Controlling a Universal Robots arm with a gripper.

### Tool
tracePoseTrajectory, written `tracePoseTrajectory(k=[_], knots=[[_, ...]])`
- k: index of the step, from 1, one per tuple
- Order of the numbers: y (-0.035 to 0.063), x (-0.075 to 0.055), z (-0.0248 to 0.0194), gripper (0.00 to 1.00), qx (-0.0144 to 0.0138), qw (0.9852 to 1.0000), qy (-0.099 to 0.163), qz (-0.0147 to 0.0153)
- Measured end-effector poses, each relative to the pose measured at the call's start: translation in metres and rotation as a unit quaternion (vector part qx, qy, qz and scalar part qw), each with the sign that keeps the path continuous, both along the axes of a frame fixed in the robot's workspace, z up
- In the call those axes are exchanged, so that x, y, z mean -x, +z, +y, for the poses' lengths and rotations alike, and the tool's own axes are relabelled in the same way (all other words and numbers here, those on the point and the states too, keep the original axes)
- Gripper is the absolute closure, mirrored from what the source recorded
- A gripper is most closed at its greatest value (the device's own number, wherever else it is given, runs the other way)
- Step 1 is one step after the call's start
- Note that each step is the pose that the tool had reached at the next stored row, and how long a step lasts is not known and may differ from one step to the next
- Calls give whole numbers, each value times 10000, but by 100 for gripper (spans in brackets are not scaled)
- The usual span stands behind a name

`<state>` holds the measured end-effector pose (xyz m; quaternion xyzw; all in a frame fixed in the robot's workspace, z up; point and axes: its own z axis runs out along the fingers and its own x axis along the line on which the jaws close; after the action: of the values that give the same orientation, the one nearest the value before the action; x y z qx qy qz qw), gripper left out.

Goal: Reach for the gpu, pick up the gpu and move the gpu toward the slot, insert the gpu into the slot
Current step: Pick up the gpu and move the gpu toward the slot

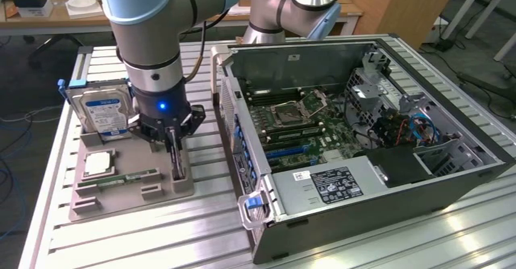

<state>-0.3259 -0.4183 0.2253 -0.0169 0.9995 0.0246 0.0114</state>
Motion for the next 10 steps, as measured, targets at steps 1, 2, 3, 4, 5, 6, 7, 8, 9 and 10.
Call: tracePoseTrajectory(k=[1, 2, 3, 4, 5, 6, 7, 8, 9, 10], knots=[[8, 0, 0, 74, 1, 10000, 0, 1], [18, 0, 0, 74, 1, 10000, 0, 2], [29, 0, 0, 74, 1, 10000, 0, 1], [44, 0, 0, 74, 2, 10000, 0, 1], [60, 0, 0, 74, 1, 10000, 0, 1], [79, 0, 0, 74, 1, 10000, 0, 1], [104, 0, 0, 74, 1, 10000, 0, 1], [134, 0, 0, 74, 1, 10000, 0, 1], [171, 0, 0, 74, 1, 10000, 0, 2], [216, 0, 0, 74, 1, 10000, 0, 1]])
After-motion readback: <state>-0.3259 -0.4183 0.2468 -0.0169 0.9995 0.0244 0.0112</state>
